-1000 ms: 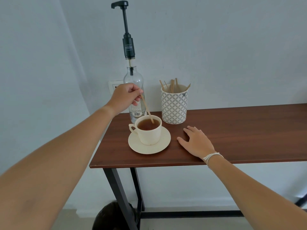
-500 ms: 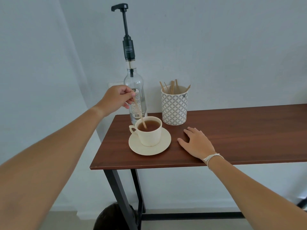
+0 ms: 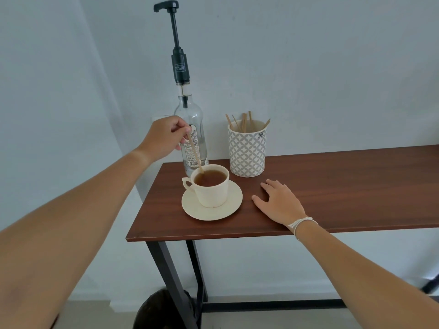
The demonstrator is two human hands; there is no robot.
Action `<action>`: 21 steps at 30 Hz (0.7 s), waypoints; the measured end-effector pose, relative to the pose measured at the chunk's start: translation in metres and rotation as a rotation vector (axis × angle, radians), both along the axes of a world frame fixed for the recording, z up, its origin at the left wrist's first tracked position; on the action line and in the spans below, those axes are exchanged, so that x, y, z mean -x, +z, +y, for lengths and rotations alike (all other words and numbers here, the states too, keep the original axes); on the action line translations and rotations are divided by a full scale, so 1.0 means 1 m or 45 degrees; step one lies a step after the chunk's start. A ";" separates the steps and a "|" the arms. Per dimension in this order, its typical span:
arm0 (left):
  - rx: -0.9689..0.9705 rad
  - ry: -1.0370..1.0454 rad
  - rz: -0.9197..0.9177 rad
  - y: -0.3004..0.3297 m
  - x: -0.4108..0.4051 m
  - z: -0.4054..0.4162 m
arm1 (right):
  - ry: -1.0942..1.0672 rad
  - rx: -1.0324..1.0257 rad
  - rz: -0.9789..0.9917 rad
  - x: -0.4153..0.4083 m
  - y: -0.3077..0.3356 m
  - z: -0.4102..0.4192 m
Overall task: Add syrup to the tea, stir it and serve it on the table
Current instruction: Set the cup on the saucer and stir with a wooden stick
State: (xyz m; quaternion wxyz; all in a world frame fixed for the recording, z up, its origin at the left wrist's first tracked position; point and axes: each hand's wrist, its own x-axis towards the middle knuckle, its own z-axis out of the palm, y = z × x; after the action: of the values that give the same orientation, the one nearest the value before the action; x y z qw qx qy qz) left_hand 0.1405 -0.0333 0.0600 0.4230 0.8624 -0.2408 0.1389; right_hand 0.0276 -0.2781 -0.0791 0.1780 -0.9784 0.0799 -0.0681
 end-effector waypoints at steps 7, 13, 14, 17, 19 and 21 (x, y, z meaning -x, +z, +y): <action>-0.027 -0.090 0.127 0.003 0.004 0.008 | -0.005 0.001 0.006 0.000 0.000 0.000; 0.098 -0.108 0.110 -0.007 0.009 -0.016 | -0.002 0.003 0.020 0.001 0.002 0.000; 0.102 -0.102 0.086 -0.007 0.009 -0.019 | 0.000 0.005 0.024 0.001 0.002 0.000; 0.089 -0.082 0.026 -0.006 0.007 -0.022 | 0.000 -0.003 0.024 0.001 0.002 0.000; 0.054 -0.065 -0.010 -0.004 0.006 -0.019 | 0.001 -0.009 0.020 0.000 0.002 0.000; 0.014 -0.051 -0.032 -0.001 0.005 -0.013 | 0.000 -0.013 0.015 0.000 0.002 0.001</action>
State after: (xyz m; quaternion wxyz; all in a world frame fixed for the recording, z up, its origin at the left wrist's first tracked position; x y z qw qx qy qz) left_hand 0.1354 -0.0458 0.0593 0.4273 0.8533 -0.2626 0.1424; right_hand 0.0277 -0.2774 -0.0770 0.1823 -0.9779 0.0814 -0.0618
